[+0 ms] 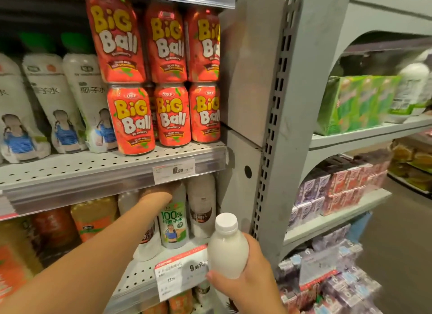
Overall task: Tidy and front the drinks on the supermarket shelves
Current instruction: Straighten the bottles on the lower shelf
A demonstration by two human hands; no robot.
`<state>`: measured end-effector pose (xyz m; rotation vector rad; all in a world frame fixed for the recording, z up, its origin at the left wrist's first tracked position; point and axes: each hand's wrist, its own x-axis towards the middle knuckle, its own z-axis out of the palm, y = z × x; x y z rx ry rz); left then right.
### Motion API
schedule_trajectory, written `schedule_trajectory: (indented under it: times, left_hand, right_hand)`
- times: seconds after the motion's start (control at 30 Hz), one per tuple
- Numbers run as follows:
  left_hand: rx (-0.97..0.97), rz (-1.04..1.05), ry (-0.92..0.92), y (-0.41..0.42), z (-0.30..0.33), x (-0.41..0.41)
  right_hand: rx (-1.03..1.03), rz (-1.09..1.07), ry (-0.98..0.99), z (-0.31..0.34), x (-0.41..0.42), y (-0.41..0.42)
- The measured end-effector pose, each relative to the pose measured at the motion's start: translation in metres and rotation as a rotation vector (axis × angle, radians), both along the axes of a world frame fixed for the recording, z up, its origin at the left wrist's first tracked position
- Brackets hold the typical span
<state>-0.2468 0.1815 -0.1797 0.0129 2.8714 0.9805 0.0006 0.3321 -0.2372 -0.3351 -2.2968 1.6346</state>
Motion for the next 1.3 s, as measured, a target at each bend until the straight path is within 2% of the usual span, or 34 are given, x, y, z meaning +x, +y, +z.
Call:
schedule_trajectory:
  times: [0.17,0.27,0.37,0.47,0.8,1.03,1.3]
  left_hand:
    - [-0.026,0.058,0.173,0.002,0.003,0.020]
    - [0.144,0.102,0.308,-0.002,0.002,0.060]
    - [0.192,0.054,0.488,-0.009,0.001,0.092]
    - [0.285,0.018,0.579,-0.020,0.004,0.116]
    - [0.440,-0.050,0.635,-0.084,0.019,0.166]
    - [0.424,0.006,0.608,-0.140,0.025,0.174]
    - [0.381,0.123,0.555,-0.191,0.004,0.174]
  right_hand:
    - [-0.001,-0.017,-0.021,-0.011,-0.005,0.005]
    - [-0.018,-0.012,-0.042,-0.012,-0.006,0.005]
    - [-0.015,-0.015,-0.053,-0.014,-0.008,0.003]
    - [0.018,-0.007,-0.033,-0.010,-0.011,0.000]
    - [0.166,0.063,-0.009,0.017,-0.030,-0.030]
    - [0.158,0.081,0.084,0.036,-0.064,-0.052]
    - [0.115,0.075,0.160,0.019,-0.097,-0.076]
